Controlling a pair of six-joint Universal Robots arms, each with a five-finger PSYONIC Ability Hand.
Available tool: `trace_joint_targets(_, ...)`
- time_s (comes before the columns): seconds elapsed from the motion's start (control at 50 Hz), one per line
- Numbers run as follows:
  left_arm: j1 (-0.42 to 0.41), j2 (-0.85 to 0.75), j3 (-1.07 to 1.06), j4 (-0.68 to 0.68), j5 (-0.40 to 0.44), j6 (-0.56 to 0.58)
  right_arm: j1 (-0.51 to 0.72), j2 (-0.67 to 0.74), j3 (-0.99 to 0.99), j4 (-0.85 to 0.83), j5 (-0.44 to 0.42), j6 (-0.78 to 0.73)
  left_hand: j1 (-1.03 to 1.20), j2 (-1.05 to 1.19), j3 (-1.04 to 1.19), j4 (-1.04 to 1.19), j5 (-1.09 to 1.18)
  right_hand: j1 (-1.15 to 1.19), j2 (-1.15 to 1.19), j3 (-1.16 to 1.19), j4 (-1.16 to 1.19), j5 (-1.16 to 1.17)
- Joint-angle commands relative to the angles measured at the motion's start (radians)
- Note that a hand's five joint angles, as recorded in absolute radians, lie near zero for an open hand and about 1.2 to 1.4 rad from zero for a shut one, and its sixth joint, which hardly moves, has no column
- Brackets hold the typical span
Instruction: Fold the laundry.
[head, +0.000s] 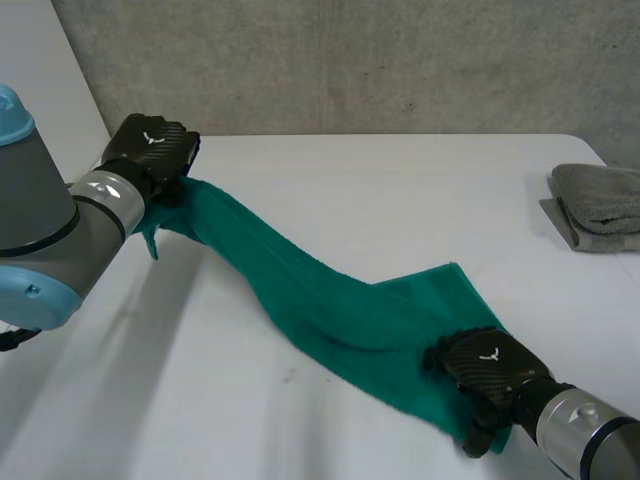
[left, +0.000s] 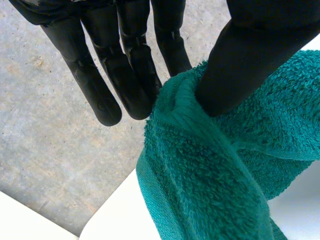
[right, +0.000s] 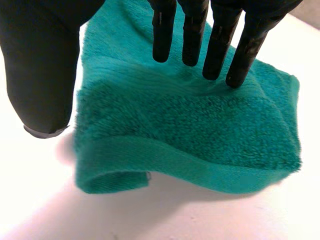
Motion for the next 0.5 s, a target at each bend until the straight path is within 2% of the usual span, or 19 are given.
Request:
trace_joint_targets(0.02, -0.001, 0.0, -0.004, 0.0, 0.0, 0.0, 0.025, 0.026, 0.003, -0.095, 0.095, -0.012, 0.281, 0.206, 0.204, 0.198, 0.273, 0.158, 0.1, 0.125, 0.133, 0.128)
trace_joint_targets(0.1, -0.002, 0.0, -0.01, 0.0, 0.0, 0.0, 0.035, 0.071, 0.003, -0.112, 0.107, -0.012, 0.281, 0.206, 0.204, 0.198, 0.273, 0.184, 0.126, 0.151, 0.159, 0.154)
trace_joint_targets(0.18, -0.002, 0.002, -0.016, -0.002, 0.0, 0.0, 0.036, 0.102, 0.002, -0.121, 0.107, -0.012, 0.281, 0.206, 0.204, 0.198, 0.273, 0.304, 0.246, 0.271, 0.279, 0.274)
trace_joint_targets(0.24, -0.002, 0.002, -0.018, -0.003, -0.001, 0.0, 0.036, 0.102, 0.003, -0.129, 0.107, -0.012, 0.281, 0.206, 0.204, 0.198, 0.273, 0.781, 0.723, 0.749, 0.756, 0.751)
trace_joint_targets(0.26, -0.002, 0.002, -0.018, -0.003, -0.001, 0.0, 0.036, 0.091, 0.002, -0.135, 0.109, -0.012, 0.281, 0.206, 0.204, 0.198, 0.273, 1.052, 0.994, 1.019, 1.027, 1.022)
trace_joint_targets(0.32, -0.004, 0.003, -0.018, -0.006, -0.001, 0.0, 0.035, 0.059, -0.006, -0.145, 0.109, -0.012, 0.281, 0.206, 0.204, 0.198, 0.273, 1.055, 0.997, 1.022, 1.03, 1.025)
trace_joint_targets(0.42, -0.005, 0.025, -0.023, -0.031, -0.007, -0.003, 0.026, -0.108, -0.072, -0.13, 0.107, -0.044, 0.281, 0.206, 0.204, 0.198, 0.273, 1.055, 0.997, 1.022, 1.03, 1.025)
trace_joint_targets(0.5, -0.002, 0.089, -0.033, -0.089, -0.009, -0.008, 0.019, -0.229, -0.171, -0.026, 0.104, -0.104, 0.281, 0.206, 0.204, 0.198, 0.273, 1.055, 0.997, 1.022, 1.03, 1.025)
